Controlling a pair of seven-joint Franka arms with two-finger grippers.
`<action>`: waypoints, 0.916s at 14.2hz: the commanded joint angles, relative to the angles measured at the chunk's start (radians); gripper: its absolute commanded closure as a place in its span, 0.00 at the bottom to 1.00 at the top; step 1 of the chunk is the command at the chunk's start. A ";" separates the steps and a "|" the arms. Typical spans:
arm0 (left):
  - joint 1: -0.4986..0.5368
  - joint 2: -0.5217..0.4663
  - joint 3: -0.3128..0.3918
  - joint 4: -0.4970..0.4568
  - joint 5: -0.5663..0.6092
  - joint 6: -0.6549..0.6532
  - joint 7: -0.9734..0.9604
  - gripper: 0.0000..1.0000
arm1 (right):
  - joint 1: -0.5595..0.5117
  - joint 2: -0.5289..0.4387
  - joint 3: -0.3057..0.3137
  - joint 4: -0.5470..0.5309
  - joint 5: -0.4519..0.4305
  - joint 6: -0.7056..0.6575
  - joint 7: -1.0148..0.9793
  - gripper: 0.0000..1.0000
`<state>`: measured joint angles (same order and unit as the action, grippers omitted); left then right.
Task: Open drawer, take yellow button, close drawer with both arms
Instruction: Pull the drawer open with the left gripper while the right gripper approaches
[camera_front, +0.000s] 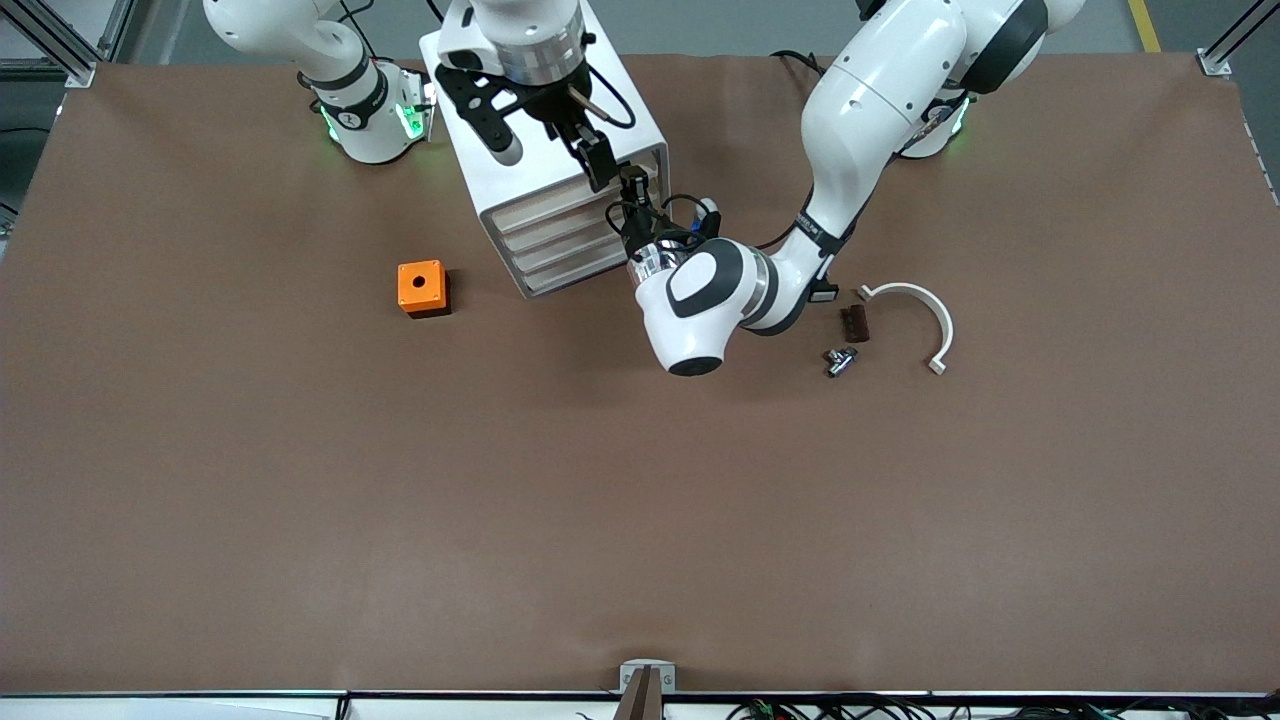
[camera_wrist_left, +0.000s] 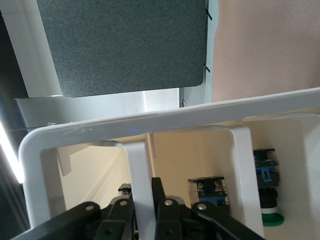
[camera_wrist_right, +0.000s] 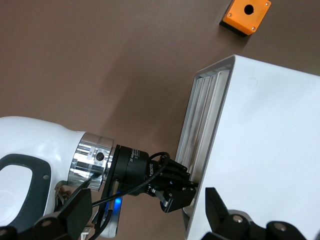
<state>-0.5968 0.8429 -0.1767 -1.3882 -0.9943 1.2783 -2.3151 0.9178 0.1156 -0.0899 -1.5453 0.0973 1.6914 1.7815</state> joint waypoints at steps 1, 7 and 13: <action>0.012 -0.004 -0.001 0.003 -0.037 -0.008 0.005 0.90 | 0.027 0.048 -0.011 0.057 -0.014 -0.015 0.045 0.00; 0.061 0.004 0.003 0.006 -0.037 0.006 0.005 0.89 | 0.029 0.059 -0.013 0.071 -0.014 -0.016 0.053 0.00; 0.112 0.010 0.003 0.008 -0.038 0.035 0.005 0.88 | 0.029 0.061 -0.013 0.074 -0.014 -0.018 0.053 0.00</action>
<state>-0.5030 0.8437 -0.1737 -1.3893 -1.0040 1.3022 -2.3152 0.9338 0.1620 -0.0925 -1.5024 0.0951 1.6906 1.8161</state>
